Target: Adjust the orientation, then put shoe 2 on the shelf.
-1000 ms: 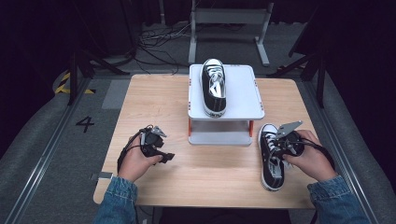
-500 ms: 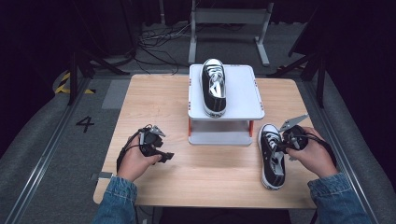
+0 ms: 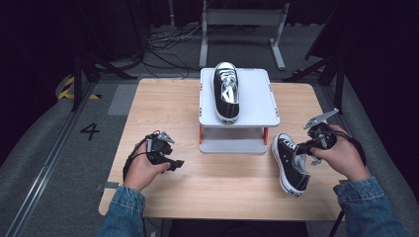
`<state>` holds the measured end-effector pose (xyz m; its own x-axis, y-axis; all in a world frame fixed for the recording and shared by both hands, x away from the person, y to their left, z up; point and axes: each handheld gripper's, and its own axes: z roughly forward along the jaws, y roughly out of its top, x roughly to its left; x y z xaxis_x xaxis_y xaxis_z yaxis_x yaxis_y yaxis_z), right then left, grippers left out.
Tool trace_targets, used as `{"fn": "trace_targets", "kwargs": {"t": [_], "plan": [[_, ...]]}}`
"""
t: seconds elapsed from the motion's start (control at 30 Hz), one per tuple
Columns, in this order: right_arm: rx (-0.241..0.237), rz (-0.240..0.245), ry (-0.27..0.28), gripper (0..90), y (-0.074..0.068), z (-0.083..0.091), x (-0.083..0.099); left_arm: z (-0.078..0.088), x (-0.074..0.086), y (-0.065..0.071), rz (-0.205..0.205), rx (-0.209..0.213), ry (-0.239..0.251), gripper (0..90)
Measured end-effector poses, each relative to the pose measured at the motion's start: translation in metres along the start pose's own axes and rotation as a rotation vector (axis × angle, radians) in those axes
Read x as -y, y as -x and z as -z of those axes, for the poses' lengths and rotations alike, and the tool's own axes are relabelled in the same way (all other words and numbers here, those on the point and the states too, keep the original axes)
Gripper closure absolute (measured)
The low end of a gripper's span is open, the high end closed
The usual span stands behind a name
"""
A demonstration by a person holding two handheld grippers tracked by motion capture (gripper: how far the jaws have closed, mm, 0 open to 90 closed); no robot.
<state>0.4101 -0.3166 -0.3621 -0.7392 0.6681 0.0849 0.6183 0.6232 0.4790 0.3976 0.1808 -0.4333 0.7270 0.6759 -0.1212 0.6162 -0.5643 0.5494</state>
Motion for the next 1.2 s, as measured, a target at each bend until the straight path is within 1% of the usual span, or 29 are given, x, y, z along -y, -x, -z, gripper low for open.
{"fn": "trace_targets", "kwargs": {"t": [0.03, 0.1, 0.13, 0.2, 0.27, 0.3, 0.37, 0.4, 0.43, 0.5, 0.53, 0.63, 0.67, 0.77, 0.8, 0.87, 0.93, 1.03, 1.07, 1.17, 1.2], "plan": [[-0.015, -0.007, -0.01, 81.3, 0.001, 0.003, -0.003, 0.001, 0.0, 0.0, 0.002, -0.002, 0.001, 31.4], [-0.024, -0.009, -0.039, 81.3, 0.003, 0.009, -0.011, 0.001, 0.0, -0.001, 0.004, 0.001, 0.004, 31.4], [-0.021, -0.006, -0.055, 81.3, 0.003, 0.012, -0.015, 0.001, 0.001, -0.001, 0.0, -0.002, 0.003, 31.4], [-0.008, 0.007, -0.082, 81.3, 0.003, 0.018, -0.022, 0.002, 0.001, -0.001, 0.01, -0.005, 0.007, 31.4], [0.006, 0.021, -0.098, 81.3, 0.004, 0.025, -0.029, 0.004, 0.002, -0.001, 0.008, -0.004, 0.013, 31.4], [0.023, 0.029, -0.101, 81.3, 0.006, 0.032, -0.035, 0.005, 0.003, -0.001, 0.01, -0.009, 0.011, 31.4], [0.029, 0.031, -0.099, 81.2, 0.007, 0.035, -0.037, 0.006, 0.003, -0.002, 0.008, -0.009, 0.013, 31.5], [0.036, 0.032, -0.099, 81.2, 0.008, 0.037, -0.039, 0.007, 0.004, -0.002, 0.015, -0.01, 0.018, 31.5], [0.048, 0.038, -0.099, 81.3, 0.008, 0.041, -0.043, 0.007, 0.004, -0.002, 0.014, -0.011, 0.019, 31.5], [0.056, 0.046, -0.101, 81.2, 0.01, 0.046, -0.047, 0.009, 0.005, -0.002, 0.016, -0.015, 0.019, 31.5], [0.066, 0.052, -0.103, 81.2, 0.01, 0.049, -0.049, 0.009, 0.006, -0.002, 0.024, -0.013, 0.019, 31.5], [0.083, 0.064, -0.092, 81.3, 0.011, 0.06, -0.057, 0.012, 0.011, -0.004, 0.027, -0.021, 0.018, 31.5], [0.09, 0.067, -0.086, 81.2, 0.011, 0.063, -0.059, 0.014, 0.013, -0.004, 0.038, -0.027, 0.023, 31.5], [0.11, 0.075, -0.073, 81.2, 0.012, 0.074, -0.065, 0.017, 0.017, -0.005, 0.05, -0.034, 0.028, 31.6], [0.115, 0.075, -0.071, 81.3, 0.012, 0.076, -0.066, 0.019, 0.019, -0.005, 0.051, -0.033, 0.022, 31.6], [0.131, 0.081, -0.071, 81.3, 0.013, 0.084, -0.072, 0.02, 0.022, -0.005, 0.059, -0.038, 0.031, 31.6], [0.148, 0.084, -0.072, 81.2, 0.013, 0.091, -0.077, 0.022, 0.024, -0.006, 0.06, -0.038, 0.028, 31.6], [0.159, 0.09, -0.069, 81.3, 0.015, 0.1, -0.085, 0.025, 0.029, -0.005, 0.076, -0.045, 0.035, 31.6], [0.164, 0.089, -0.065, 81.3, 0.016, 0.102, -0.088, 0.026, 0.029, -0.006, 0.072, -0.047, 0.037, 31.6], [0.175, 0.094, -0.057, 81.3, 0.017, 0.109, -0.096, 0.027, 0.031, -0.006, 0.077, -0.045, 0.038, 31.6], [0.185, 0.095, -0.052, 81.3, 0.016, 0.112, -0.101, 0.027, 0.031, -0.006, 0.079, -0.046, 0.038, 31.6]]}}
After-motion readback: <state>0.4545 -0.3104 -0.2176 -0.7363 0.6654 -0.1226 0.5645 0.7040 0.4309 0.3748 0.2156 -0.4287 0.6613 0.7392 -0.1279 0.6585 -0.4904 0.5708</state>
